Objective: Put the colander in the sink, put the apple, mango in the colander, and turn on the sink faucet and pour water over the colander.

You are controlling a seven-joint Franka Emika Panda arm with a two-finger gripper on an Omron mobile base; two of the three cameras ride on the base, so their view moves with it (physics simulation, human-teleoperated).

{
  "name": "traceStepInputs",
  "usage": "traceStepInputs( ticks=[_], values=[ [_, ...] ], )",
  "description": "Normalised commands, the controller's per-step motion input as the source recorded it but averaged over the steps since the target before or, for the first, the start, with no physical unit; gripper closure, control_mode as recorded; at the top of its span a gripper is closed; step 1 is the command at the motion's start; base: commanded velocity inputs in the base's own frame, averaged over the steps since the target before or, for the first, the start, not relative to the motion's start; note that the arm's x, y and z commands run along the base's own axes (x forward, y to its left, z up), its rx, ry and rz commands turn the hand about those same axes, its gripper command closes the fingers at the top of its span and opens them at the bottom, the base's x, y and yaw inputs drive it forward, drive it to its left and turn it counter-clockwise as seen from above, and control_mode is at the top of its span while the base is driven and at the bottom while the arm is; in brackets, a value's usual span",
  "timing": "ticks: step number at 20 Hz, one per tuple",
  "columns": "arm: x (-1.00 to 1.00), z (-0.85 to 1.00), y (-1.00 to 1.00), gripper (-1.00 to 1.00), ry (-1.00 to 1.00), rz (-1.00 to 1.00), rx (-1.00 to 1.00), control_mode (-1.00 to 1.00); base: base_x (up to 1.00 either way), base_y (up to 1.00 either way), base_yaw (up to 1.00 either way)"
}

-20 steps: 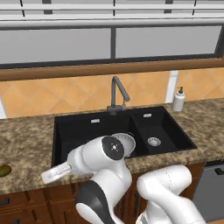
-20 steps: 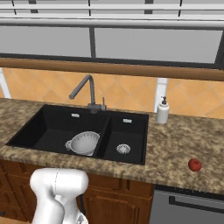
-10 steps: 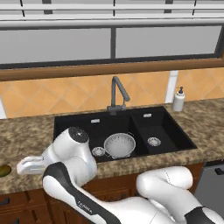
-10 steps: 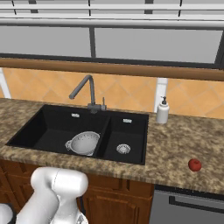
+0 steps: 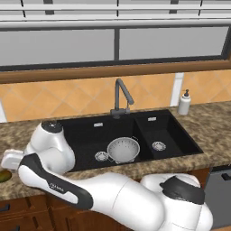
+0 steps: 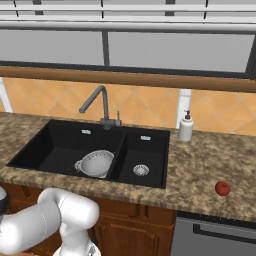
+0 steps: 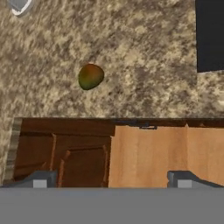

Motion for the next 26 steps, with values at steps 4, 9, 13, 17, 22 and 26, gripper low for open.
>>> traceStepInputs(
  ticks=[4,9,13,17,22,26],
  values=[
    [0.07,-0.45,0.05,-1.00,0.06,-0.28,-0.03,-1.00,0.00,0.00,0.00],
    [0.17,-0.29,0.06,-1.00,0.03,-0.24,0.00,-1.00,0.00,0.00,0.00],
    [0.21,-0.18,0.03,-1.00,0.03,-0.12,0.00,-1.00,0.00,0.00,0.00],
    [0.30,-0.03,0.10,-1.00,0.11,-0.03,0.00,-1.00,0.00,0.00,0.00],
    [0.29,-0.02,0.24,-1.00,0.06,0.00,0.01,-1.00,0.00,0.00,0.00],
    [0.30,-0.08,0.33,-1.00,0.03,0.00,0.00,-1.00,0.00,0.00,0.00]
  ],
)
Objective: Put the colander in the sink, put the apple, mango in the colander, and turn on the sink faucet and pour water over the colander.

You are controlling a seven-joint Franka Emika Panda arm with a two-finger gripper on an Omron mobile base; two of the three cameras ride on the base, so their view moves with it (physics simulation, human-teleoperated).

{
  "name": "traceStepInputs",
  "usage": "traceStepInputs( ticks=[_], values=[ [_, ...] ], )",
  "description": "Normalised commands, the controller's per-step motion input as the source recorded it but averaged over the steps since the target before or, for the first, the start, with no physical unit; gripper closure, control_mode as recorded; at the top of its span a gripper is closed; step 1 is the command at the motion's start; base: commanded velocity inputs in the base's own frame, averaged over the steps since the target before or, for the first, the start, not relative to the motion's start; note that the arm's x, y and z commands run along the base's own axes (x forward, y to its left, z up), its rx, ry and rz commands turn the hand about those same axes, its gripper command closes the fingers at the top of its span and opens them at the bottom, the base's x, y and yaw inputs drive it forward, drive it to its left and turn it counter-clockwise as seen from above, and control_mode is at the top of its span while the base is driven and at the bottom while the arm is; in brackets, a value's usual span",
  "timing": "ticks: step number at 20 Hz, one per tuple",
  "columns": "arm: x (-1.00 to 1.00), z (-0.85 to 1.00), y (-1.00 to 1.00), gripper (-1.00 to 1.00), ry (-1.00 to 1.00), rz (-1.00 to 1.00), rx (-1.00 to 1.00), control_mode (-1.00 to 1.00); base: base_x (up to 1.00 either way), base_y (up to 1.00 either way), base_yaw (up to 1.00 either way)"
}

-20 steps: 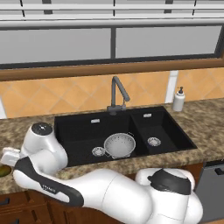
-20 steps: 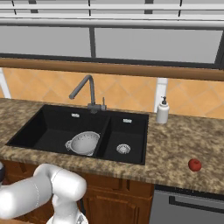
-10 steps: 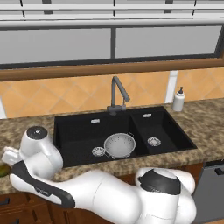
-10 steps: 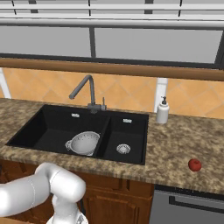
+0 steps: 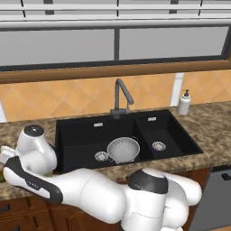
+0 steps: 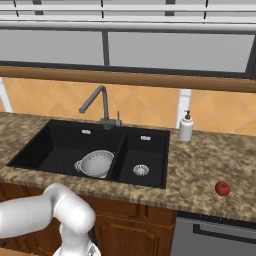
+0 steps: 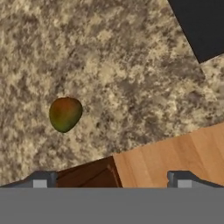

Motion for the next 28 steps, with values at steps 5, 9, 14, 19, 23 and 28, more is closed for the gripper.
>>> traceStepInputs(
  ticks=[5,9,14,19,23,28],
  values=[
    [0.25,-0.16,0.36,-1.00,0.04,0.00,0.00,-1.00,0.00,0.00,0.00],
    [0.24,-0.33,0.29,-1.00,0.07,0.00,0.00,-1.00,0.00,0.00,0.00],
    [0.27,-0.33,0.34,-1.00,0.07,0.00,-0.01,-1.00,0.00,0.00,0.00],
    [0.24,-0.30,0.48,-1.00,0.05,0.00,-0.04,-1.00,0.00,0.00,0.00],
    [0.25,-0.25,0.33,-1.00,0.02,0.00,0.00,-1.00,0.00,0.00,0.00],
    [0.25,-0.28,0.28,-1.00,0.01,0.00,-0.01,-1.00,0.00,0.00,0.00]
  ],
)
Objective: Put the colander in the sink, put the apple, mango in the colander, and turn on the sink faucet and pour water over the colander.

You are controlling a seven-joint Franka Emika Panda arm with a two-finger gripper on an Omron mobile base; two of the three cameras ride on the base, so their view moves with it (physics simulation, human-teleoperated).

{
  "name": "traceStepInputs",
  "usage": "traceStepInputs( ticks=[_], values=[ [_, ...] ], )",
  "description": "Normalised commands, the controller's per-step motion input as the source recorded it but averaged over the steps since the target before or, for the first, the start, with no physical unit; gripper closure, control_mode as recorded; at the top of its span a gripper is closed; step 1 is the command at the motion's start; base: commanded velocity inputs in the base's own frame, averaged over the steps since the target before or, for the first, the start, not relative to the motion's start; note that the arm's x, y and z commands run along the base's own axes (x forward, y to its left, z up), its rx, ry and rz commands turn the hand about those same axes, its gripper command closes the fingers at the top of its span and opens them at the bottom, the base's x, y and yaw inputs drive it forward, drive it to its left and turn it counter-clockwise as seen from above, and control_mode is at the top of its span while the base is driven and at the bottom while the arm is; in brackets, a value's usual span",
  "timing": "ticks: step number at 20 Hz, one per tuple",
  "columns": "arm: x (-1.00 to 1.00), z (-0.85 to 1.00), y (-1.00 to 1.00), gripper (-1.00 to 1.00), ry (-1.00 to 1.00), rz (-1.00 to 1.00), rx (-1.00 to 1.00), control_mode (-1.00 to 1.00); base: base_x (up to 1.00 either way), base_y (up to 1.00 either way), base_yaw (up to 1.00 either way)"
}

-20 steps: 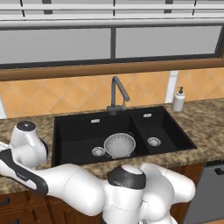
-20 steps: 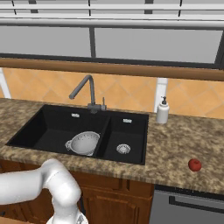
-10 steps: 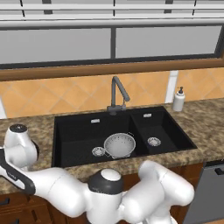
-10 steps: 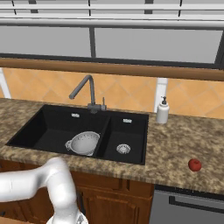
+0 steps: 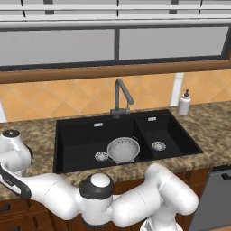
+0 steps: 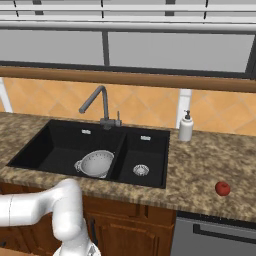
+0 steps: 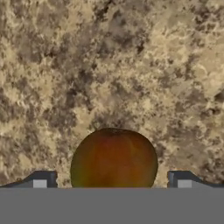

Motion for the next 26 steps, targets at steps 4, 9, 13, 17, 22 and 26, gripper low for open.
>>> traceStepInputs(
  ticks=[4,9,13,17,22,26],
  values=[
    [0.07,-0.41,0.13,-1.00,0.00,0.00,-0.02,-1.00,0.00,0.00,0.00],
    [0.00,-0.49,-0.12,1.00,0.00,-0.08,-0.02,-1.00,0.00,0.00,0.00],
    [0.00,-0.52,-0.81,1.00,-0.03,-0.38,0.08,-1.00,0.00,0.00,0.00],
    [-0.10,-0.14,-0.85,1.00,-0.15,-0.43,0.25,-1.00,0.00,0.00,0.00],
    [-0.12,0.50,-0.82,1.00,-0.23,-0.37,0.38,-1.00,0.00,0.00,0.00],
    [-0.02,0.94,-0.73,1.00,-0.06,-0.49,0.11,-1.00,0.00,0.00,0.00]
  ],
)
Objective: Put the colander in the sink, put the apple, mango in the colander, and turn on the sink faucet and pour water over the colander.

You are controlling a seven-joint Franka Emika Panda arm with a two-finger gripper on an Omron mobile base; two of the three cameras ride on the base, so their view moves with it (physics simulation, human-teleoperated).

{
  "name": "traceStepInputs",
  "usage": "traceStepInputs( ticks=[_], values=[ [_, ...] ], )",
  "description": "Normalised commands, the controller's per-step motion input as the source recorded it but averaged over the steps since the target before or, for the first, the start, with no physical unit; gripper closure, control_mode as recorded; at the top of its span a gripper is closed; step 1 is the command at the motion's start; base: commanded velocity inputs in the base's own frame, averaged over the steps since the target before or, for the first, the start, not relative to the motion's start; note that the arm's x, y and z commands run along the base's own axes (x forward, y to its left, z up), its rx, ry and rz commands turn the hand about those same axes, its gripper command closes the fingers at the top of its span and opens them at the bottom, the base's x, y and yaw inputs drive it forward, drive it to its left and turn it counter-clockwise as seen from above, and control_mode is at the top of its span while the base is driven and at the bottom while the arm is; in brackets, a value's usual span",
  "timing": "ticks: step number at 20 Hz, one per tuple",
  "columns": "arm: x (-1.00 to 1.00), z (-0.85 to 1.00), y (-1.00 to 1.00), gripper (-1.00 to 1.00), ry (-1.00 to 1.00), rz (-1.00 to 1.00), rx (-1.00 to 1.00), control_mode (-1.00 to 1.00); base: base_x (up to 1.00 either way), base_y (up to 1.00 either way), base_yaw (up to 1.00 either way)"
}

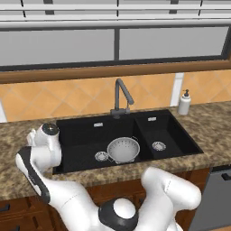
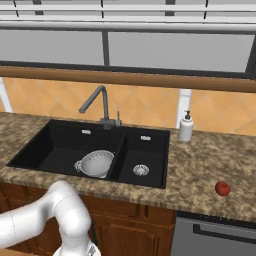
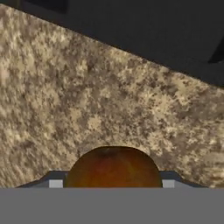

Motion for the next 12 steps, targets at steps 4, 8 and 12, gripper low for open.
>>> traceStepInputs(
  ticks=[4,8,12],
  values=[
    [-0.02,0.99,-0.79,1.00,0.02,-0.52,-0.11,-1.00,0.00,0.00,0.00],
    [0.00,0.88,-0.95,1.00,0.08,-0.48,-0.24,-1.00,0.00,0.00,0.00],
    [-0.01,0.51,-1.00,1.00,0.10,-0.43,-0.08,-1.00,0.00,0.00,0.00]
  ],
)
